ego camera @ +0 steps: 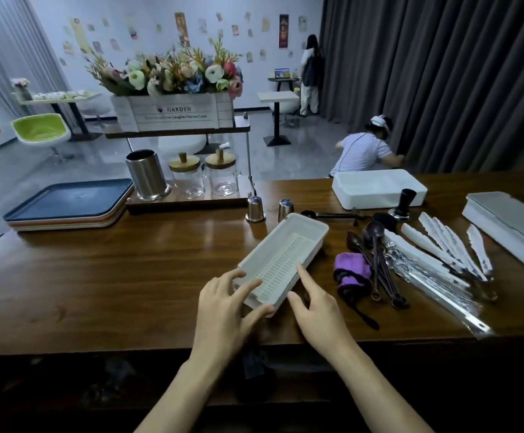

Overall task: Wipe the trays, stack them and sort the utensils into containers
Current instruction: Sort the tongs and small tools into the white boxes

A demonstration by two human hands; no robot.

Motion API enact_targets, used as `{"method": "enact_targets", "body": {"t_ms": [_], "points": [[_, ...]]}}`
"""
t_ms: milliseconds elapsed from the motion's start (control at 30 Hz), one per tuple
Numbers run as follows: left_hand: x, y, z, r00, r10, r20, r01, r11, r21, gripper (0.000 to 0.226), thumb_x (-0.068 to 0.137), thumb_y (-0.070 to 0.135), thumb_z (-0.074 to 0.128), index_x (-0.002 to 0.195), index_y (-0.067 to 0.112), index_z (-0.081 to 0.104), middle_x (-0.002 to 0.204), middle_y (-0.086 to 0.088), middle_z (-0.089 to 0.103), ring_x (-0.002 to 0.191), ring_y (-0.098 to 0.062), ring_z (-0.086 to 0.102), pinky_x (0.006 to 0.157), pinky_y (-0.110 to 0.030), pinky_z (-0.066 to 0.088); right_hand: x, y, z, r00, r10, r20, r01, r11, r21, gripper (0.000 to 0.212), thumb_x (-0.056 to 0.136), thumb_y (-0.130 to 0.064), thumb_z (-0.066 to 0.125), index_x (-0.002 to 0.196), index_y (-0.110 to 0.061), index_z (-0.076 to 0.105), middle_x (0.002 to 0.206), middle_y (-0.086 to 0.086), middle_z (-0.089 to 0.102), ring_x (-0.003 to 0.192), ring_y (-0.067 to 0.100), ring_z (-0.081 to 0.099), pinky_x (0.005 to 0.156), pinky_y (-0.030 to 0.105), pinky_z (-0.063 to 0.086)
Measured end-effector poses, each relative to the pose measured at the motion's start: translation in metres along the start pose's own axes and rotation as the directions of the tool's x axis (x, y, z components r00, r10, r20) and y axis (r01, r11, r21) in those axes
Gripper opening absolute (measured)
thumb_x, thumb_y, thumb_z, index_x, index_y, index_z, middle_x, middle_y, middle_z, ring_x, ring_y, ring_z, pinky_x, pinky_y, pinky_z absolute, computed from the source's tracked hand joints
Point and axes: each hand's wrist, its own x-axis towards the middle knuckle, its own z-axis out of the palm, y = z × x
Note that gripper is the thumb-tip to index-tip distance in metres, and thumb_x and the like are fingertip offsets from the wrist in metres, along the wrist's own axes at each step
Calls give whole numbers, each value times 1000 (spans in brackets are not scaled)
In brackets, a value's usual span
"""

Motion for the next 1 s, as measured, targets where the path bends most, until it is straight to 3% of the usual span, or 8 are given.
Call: {"method": "enact_targets", "body": {"t_ms": [133,267,400,500,667,733,867,1000], "points": [[2,-5,1,996,93,-16,-94,993,-77,52,88,66,60,126,31,70,134,4,60,108,-15,59,97,-45,47,-2,0,-3,1000,23,-17,-21,997,69,64,103,-21,50,157,-41,22,155,-9,43,139,7,41,115,29,37],[0,-9,-2,989,102,-106,-122,971,-204,30,94,46,64,117,28,70,129,14,62,120,2,56,105,-50,48,-5,-7,-5,1000,-12,-12,14,993,116,67,102,-10,46,154,-46,25,153,-21,35,140,-3,34,107,5,31],[-6,-12,-6,986,121,-115,-150,944,-293,12,95,30,67,106,25,71,134,18,58,122,2,56,104,-49,50,-7,-11,1,1000,-12,5,10,981,193,68,102,-6,44,154,-48,27,144,-26,40,131,-9,41,99,3,37],[-11,-18,-5,982,175,-64,-187,934,-306,35,96,23,64,129,36,68,156,8,46,137,-14,52,118,-47,37,-7,-12,4,1000,-22,11,18,973,231,71,101,-1,42,155,-45,26,134,-36,40,119,-28,39,89,-3,34],[-7,-19,-2,991,126,48,-109,959,-260,54,98,56,55,150,54,39,169,12,17,157,-18,18,124,-47,16,-7,-14,10,998,-46,31,37,969,245,77,99,1,43,153,-50,23,141,-37,36,124,-28,33,91,-3,31],[-5,-19,0,993,92,68,-71,962,-262,57,96,66,50,150,52,39,168,14,19,157,-14,14,125,-50,17,-7,-13,12,998,-51,35,41,972,233,75,99,-2,45,153,-50,23,145,-34,37,126,-28,32,92,-4,30],[1,-17,2,997,71,-37,-79,954,-290,59,94,58,62,148,42,47,158,10,37,146,-12,36,111,-55,41,-8,-11,17,999,-38,27,31,977,213,67,101,-21,56,155,-47,25,149,-26,40,126,-23,36,98,1,33],[8,-11,-1,1000,-14,-7,11,942,-334,91,85,67,67,160,45,19,153,14,36,138,-12,40,110,-35,40,-6,-5,20,999,-45,9,43,986,164,68,98,-35,61,154,-48,25,161,-17,28,147,-3,23,120,31,30]]}}
